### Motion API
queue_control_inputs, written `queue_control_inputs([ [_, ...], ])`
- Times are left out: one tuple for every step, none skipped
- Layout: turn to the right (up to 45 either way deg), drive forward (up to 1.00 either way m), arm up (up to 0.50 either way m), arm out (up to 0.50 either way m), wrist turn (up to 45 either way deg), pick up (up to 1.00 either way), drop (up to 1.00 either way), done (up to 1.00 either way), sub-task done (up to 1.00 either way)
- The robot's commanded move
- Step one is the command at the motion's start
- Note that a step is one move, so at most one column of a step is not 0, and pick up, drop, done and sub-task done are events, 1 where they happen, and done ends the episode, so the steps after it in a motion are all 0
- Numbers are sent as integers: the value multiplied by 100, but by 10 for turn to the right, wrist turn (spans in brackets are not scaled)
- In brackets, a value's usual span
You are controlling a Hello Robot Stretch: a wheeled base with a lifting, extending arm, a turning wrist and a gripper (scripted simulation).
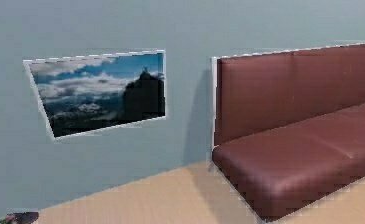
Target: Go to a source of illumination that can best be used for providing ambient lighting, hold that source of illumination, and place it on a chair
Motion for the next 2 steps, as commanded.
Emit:
queue_control_inputs([
  [0, 30, 0, 0, 0, 0, 0, 0, 0],
  [450, 0, 0, 0, 0, 0, 0, 0, 0],
])
